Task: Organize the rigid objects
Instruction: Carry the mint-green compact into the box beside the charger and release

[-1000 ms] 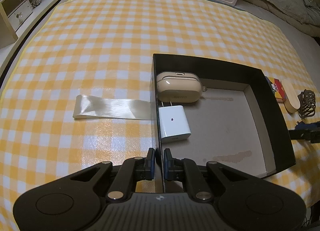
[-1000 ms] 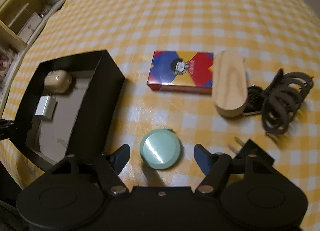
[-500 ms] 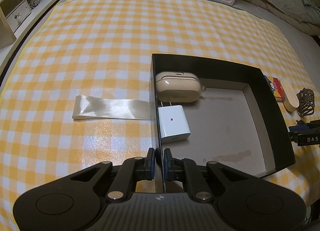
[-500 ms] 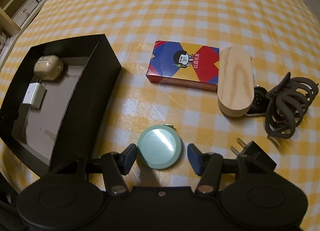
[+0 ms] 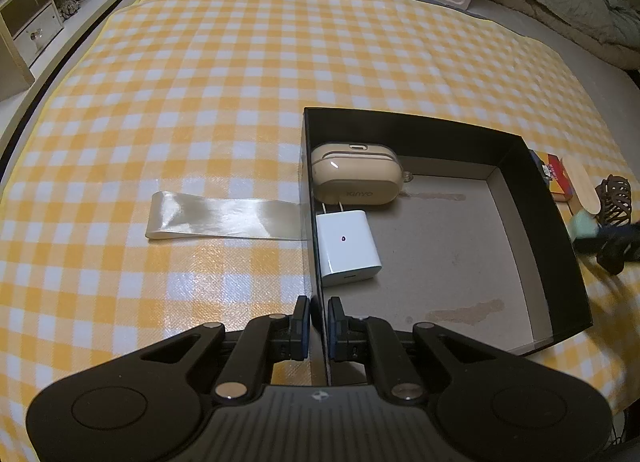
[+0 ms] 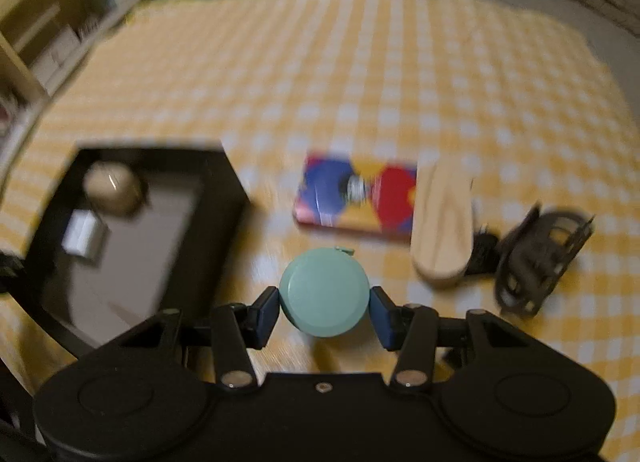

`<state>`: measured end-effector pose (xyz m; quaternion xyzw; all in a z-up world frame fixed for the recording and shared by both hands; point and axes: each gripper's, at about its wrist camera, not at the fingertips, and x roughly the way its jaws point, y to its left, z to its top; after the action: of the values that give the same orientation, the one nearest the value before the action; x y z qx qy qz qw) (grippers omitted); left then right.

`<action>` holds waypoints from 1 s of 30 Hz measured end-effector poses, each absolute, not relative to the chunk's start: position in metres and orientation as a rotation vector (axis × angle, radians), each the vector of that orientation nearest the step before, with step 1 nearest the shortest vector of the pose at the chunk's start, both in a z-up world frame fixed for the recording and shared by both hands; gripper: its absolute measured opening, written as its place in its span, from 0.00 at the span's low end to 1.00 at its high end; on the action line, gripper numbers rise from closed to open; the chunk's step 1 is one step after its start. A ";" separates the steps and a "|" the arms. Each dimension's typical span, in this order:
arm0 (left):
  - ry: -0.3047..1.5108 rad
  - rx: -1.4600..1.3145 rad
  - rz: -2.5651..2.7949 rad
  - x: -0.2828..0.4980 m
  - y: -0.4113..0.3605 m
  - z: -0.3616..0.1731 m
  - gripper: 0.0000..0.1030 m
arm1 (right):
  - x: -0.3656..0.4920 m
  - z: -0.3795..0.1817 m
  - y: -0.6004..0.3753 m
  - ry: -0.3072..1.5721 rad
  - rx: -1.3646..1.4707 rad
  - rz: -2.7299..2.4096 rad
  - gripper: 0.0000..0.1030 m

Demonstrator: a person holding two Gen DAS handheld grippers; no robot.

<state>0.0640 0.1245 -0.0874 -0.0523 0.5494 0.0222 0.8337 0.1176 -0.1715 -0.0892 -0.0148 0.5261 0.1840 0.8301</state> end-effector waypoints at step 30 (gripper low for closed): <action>1.155 -0.173 0.043 0.057 0.137 -0.081 0.09 | 0.075 -0.101 0.009 1.169 -0.139 0.896 0.67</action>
<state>0.0569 0.1374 -0.0812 -0.0815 0.5451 0.0203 0.8341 0.0748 0.0088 -0.1012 -0.0633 0.5327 0.4083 0.7386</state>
